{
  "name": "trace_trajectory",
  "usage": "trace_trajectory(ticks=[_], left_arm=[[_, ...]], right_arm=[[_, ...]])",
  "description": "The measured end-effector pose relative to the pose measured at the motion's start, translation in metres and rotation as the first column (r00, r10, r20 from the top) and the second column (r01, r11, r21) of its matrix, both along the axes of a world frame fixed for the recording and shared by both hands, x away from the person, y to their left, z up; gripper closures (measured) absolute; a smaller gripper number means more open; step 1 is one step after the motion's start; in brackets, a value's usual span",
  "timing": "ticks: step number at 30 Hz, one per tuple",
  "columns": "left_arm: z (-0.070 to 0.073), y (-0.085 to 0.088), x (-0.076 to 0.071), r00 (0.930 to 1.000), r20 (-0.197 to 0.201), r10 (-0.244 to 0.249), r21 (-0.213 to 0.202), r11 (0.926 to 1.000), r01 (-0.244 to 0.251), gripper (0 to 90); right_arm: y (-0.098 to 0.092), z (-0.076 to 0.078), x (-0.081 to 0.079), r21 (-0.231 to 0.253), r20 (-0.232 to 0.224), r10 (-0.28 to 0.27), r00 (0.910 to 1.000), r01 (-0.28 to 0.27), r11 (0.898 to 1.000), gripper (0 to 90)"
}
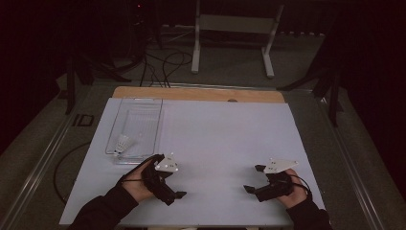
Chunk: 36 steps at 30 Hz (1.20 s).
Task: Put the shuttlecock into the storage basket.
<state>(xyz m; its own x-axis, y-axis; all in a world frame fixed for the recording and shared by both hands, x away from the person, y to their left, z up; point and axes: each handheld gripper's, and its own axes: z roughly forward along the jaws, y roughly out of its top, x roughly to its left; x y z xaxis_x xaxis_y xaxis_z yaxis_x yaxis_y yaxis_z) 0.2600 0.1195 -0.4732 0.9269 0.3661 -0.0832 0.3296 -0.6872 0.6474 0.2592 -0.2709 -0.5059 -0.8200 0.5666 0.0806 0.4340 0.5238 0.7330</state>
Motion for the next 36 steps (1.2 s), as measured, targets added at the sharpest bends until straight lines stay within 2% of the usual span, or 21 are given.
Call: trace_trajectory(ticks=[4, 8, 14, 19, 20, 25, 29, 36], left_arm=[[-0.003, 0.006, -0.005, 0.9999, 0.0, 0.012, -0.012, 0.9999, -0.012, 0.0], [-0.008, 0.017, -0.01, 0.9992, 0.02, 0.035, -0.026, 0.9991, -0.034, 0.0], [-0.02, 0.027, -0.015, 0.9983, 0.005, 0.059, -0.035, 0.9977, -0.059, 0.0], [-0.025, 0.035, -0.018, 0.9971, -0.002, 0.076, -0.061, 0.9953, -0.076, 0.0], [-0.027, 0.04, -0.019, 0.9953, -0.007, 0.097, -0.08, 0.9921, -0.097, 0.0], [-0.031, 0.052, -0.019, 0.9899, -0.019, 0.14, -0.124, 0.9821, -0.142, 0.0], [-0.032, 0.06, -0.021, 0.9854, 0.003, 0.17, -0.149, 0.9745, -0.168, 0.0], [-0.034, 0.068, -0.026, 0.9702, 0.035, 0.24, -0.176, 0.9572, -0.23, 0.0]], right_arm=[[0.0, 0.001, 0.0, 0.0, 0.005, 0.002, 1.0, -0.002, 1.0, 11.0], [0.0, 0.0, 0.0, -0.002, 0.009, 0.003, 1.0, -0.003, 1.0, 11.0], [0.002, 0.0, -0.001, -0.001, 0.009, 0.003, 1.0, -0.003, 1.0, 11.0], [0.001, 0.0, -0.001, -0.004, 0.009, 0.002, 1.0, -0.002, 1.0, 11.0], [0.001, 0.0, 0.0, -0.004, 0.009, 0.003, 1.0, -0.003, 1.0, 11.0], [0.0, 0.0, -0.001, -0.006, 0.011, 0.002, 0.9999, -0.001, 1.0, 11.0], [0.001, -0.002, 0.0, -0.005, 0.005, 0.003, 1.0, -0.003, 1.0, 11.0], [0.001, -0.002, -0.001, -0.007, 0.005, 0.002, 1.0, -0.002, 1.0, 11.0]])
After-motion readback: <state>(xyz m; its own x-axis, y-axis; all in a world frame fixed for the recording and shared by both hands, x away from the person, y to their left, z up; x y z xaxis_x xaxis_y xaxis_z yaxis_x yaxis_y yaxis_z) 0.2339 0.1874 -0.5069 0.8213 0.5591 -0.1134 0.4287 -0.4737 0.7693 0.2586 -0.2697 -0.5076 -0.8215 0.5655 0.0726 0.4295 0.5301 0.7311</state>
